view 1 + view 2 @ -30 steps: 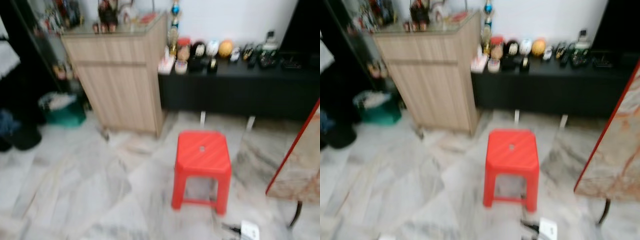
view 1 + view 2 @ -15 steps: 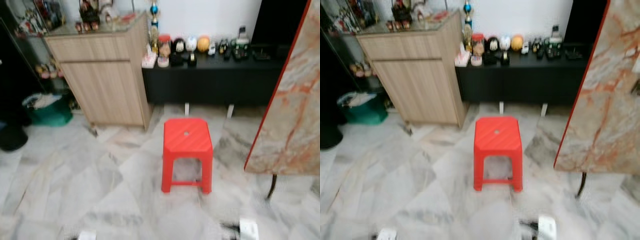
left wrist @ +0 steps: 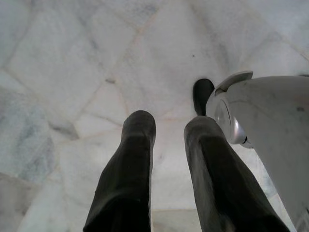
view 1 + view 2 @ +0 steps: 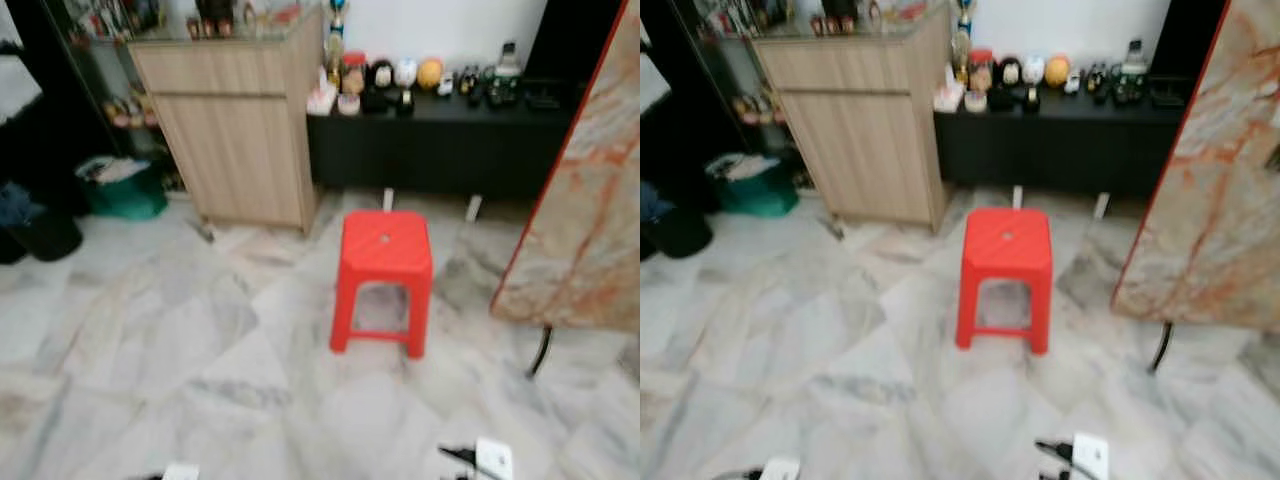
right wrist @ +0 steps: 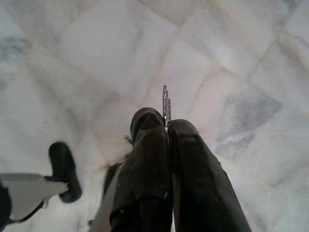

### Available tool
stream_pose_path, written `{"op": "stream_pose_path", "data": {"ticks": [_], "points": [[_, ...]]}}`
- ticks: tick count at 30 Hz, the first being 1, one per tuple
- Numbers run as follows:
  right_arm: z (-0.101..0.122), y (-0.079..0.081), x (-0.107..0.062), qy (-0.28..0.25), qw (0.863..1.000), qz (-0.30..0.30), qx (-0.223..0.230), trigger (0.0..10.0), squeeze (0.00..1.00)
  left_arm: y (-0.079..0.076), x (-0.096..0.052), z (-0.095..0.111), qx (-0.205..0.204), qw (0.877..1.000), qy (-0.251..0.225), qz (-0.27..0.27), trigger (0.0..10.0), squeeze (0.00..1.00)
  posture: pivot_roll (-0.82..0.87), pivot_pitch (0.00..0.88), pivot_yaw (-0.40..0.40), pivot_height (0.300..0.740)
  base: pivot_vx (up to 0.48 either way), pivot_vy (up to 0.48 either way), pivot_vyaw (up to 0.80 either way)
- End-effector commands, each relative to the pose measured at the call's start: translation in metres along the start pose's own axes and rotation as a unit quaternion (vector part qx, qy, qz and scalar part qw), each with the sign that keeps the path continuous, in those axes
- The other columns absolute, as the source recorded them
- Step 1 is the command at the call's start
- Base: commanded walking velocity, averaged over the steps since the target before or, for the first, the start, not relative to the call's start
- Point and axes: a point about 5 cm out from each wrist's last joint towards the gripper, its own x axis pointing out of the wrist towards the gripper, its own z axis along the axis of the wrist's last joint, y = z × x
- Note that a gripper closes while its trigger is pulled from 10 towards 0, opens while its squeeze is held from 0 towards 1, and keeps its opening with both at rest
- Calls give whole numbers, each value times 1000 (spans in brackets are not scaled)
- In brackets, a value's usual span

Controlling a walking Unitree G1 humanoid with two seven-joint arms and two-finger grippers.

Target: Hang keys on a hook

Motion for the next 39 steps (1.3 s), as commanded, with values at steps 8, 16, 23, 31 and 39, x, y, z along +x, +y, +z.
{"op": "stream_pose_path", "data": {"ticks": [8,16,23,31,39], "points": [[56,-25,2,-86,996,-11,20,10000,0,19,-2,11,12,999,-37,34,10000,0,38,0,16,740,0,0,0],[96,-33,-1,-150,988,-11,21,10000,0,21,-4,119,22,960,-261,100,10000,0,47,0,0,740,0,0,0],[122,-28,-5,-192,981,5,-40,10000,0,3,-27,179,91,906,-411,45,10000,0,49,0,-4,740,0,0,0],[164,-2,-15,-232,939,101,-231,10000,0,-35,-46,203,248,854,-449,-85,10000,0,46,0,-8,740,0,0,0],[201,36,-38,-238,831,267,-426,10000,0,-65,-63,224,319,812,-458,-170,10000,0,67,0,-35,740,0,0,0]]}}
